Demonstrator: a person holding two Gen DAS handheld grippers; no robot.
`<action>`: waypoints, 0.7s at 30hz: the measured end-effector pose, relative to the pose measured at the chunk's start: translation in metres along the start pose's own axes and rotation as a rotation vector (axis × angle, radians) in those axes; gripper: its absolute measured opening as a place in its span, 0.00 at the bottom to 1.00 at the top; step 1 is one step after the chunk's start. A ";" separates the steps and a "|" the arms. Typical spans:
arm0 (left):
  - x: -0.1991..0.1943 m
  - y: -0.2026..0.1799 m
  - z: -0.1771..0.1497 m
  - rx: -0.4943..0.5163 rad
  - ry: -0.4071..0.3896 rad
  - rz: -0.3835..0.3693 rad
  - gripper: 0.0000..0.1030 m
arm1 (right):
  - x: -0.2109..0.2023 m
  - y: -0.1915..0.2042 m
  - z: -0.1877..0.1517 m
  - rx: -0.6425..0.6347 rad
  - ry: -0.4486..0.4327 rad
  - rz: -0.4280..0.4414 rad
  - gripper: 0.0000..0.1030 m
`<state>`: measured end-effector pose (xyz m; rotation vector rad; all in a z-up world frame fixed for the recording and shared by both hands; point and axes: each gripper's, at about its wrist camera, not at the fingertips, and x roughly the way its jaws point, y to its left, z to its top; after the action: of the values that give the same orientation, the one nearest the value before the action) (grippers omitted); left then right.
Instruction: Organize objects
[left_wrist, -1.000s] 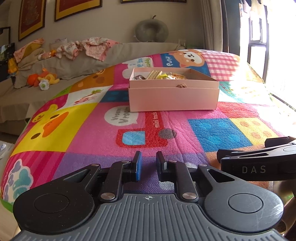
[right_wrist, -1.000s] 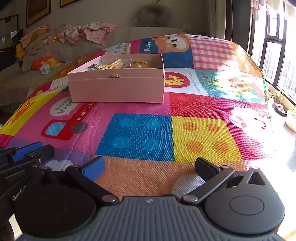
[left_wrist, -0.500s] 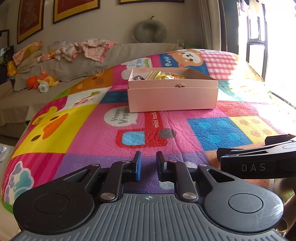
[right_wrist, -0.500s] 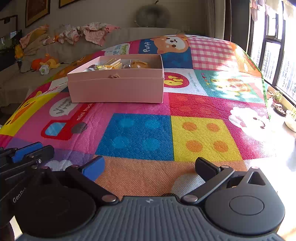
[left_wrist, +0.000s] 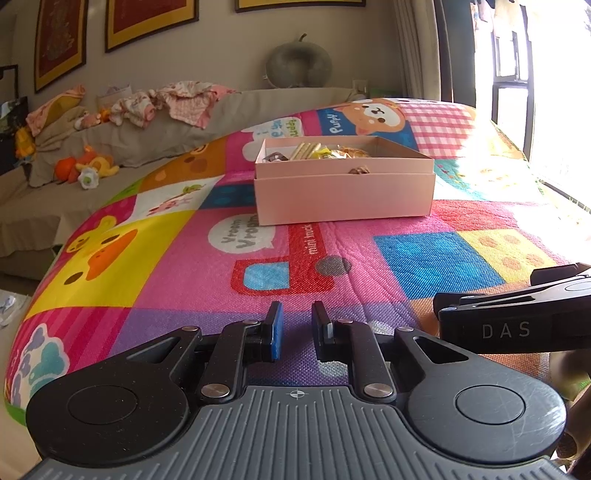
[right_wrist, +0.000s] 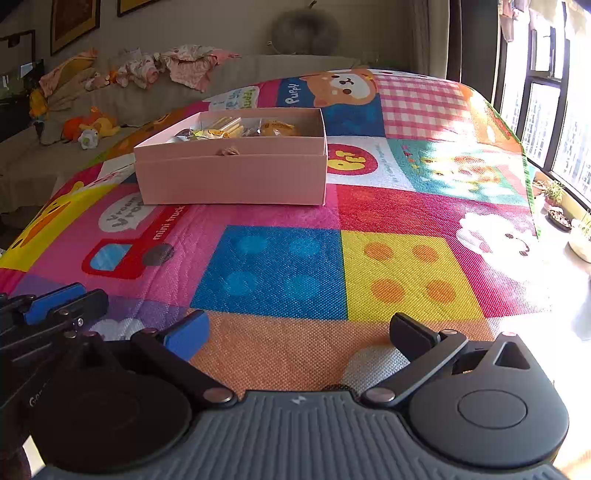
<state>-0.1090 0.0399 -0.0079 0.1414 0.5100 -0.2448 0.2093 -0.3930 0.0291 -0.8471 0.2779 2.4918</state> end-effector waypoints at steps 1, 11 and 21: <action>0.000 0.000 0.000 0.001 -0.001 0.000 0.18 | 0.000 0.000 0.000 0.000 0.000 0.000 1.00; 0.000 0.000 -0.002 0.008 -0.010 0.002 0.18 | 0.000 0.001 0.000 0.001 -0.003 -0.001 1.00; -0.001 0.001 -0.002 0.013 -0.008 -0.013 0.18 | -0.001 0.002 0.001 0.004 -0.004 -0.009 1.00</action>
<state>-0.1100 0.0414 -0.0089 0.1502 0.5020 -0.2614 0.2084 -0.3948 0.0300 -0.8400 0.2775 2.4830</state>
